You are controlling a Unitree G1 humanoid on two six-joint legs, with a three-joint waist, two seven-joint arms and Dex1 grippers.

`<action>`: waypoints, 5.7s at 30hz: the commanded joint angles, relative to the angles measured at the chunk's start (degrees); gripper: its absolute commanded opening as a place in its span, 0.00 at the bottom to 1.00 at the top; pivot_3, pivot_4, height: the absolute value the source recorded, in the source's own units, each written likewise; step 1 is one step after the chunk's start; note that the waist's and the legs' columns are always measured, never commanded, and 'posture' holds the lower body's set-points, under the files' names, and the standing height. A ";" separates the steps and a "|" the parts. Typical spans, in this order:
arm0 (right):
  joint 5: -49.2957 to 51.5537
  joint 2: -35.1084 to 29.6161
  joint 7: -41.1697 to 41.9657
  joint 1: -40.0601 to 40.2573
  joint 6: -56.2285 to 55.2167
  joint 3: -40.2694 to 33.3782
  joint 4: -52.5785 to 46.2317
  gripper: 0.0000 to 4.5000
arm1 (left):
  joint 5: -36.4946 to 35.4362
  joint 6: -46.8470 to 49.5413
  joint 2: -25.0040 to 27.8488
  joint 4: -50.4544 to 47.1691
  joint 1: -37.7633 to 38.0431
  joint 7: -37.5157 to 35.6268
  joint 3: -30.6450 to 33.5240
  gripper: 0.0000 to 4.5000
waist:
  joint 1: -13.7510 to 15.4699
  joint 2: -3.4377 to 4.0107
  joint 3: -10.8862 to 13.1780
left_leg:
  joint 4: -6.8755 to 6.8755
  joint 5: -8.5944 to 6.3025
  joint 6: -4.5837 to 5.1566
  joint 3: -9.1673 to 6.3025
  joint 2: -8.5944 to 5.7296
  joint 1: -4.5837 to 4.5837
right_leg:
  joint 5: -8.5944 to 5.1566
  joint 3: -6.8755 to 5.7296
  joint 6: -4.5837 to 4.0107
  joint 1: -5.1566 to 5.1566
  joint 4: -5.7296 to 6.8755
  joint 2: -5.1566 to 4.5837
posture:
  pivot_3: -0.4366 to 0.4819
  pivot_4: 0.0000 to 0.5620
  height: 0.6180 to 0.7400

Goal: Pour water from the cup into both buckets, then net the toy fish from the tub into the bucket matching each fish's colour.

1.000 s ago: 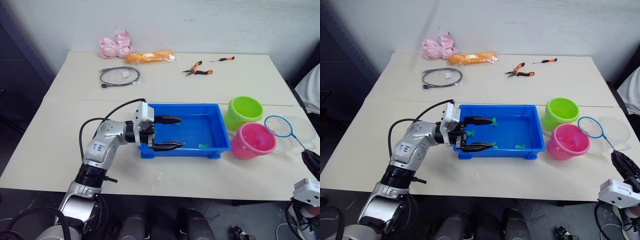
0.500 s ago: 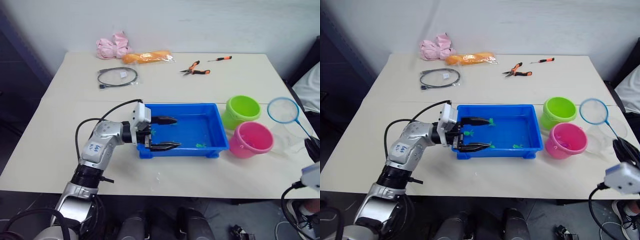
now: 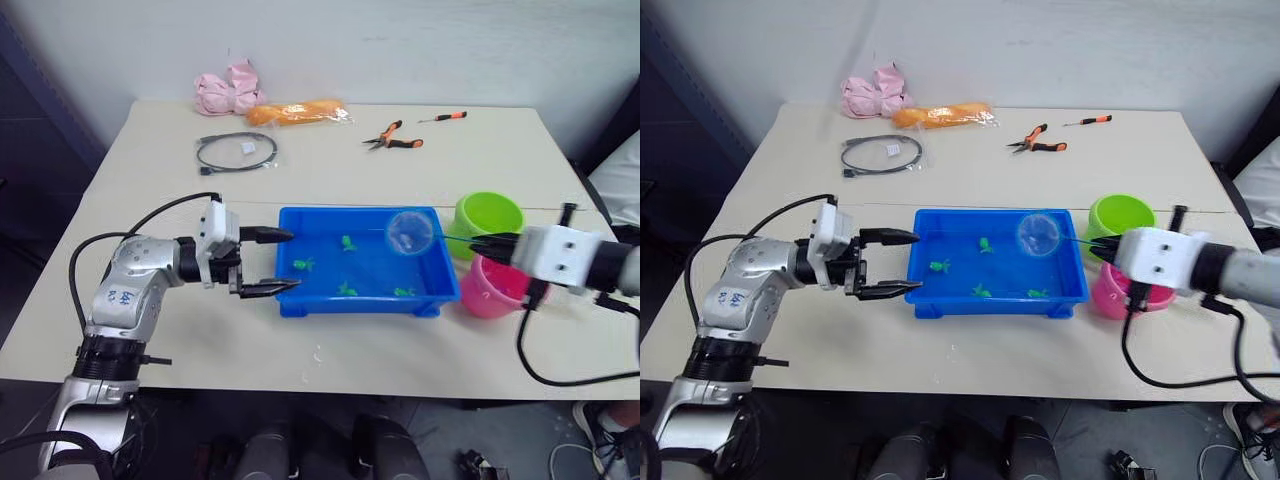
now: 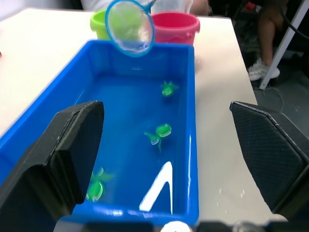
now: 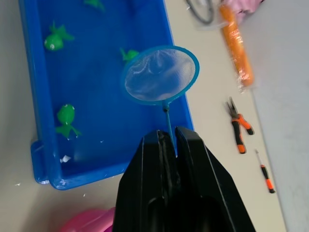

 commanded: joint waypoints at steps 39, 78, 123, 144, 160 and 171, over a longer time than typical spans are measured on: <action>-2.71 11.27 12.92 -18.87 37.36 7.75 11.15 0.00 | -1.35 1.63 2.45 -10.98 7.52 5.41 2.70 0.99 | -0.45 0.01 0.00 | 0.00 -0.01 -0.08 -0.09 0.04 -0.05 | 0.01 -0.16 0.02 0.02 0.15 0.05 | 0.48 0.27 1.00; 12.09 18.28 9.24 -3.40 40.48 -10.31 -3.30 0.00 | -4.28 3.66 -0.93 -10.63 4.62 8.85 4.62 0.99 | 0.04 0.01 0.00 | -0.02 0.00 -0.10 -0.12 0.02 -0.06 | 0.01 -0.18 0.03 0.04 0.16 0.08 | 0.48 0.27 1.00; -26.95 12.55 -31.59 8.06 -14.59 -14.01 23.34 0.00 | -5.13 3.18 -9.93 -8.64 -3.05 18.13 3.84 0.99 | 0.84 0.02 0.00 | -0.05 0.10 -0.06 -0.01 -0.10 0.01 | 0.02 -0.08 0.08 0.08 0.18 0.29 | 0.48 0.27 1.00; -40.74 4.62 -43.26 9.43 -25.11 -9.98 28.10 0.00 | -4.33 1.83 -10.08 -8.42 -1.39 16.59 2.48 0.99 | 0.82 0.02 0.00 | -0.05 0.15 -0.15 -0.02 -0.05 0.01 | 0.01 -0.06 0.07 0.09 0.15 0.28 | 0.48 0.27 1.00; -41.05 2.97 -43.10 9.50 -26.68 -9.32 28.61 0.00 | -4.10 0.88 -10.80 -9.08 0.16 16.30 1.76 0.99 | 0.73 0.02 0.00 | -0.05 0.17 -0.18 -0.06 0.00 0.03 | 0.01 -0.03 0.07 0.13 0.08 0.27 | 0.48 0.27 1.00; -15.32 6.97 -27.49 4.43 -19.73 -13.19 21.66 0.00 | -3.95 0.42 -8.40 -8.47 2.07 15.95 4.09 0.99 | 0.58 0.02 0.00 | -0.05 0.17 -0.19 -0.09 0.03 0.04 | 0.02 -0.05 0.07 0.15 0.09 0.28 | 0.48 0.27 1.00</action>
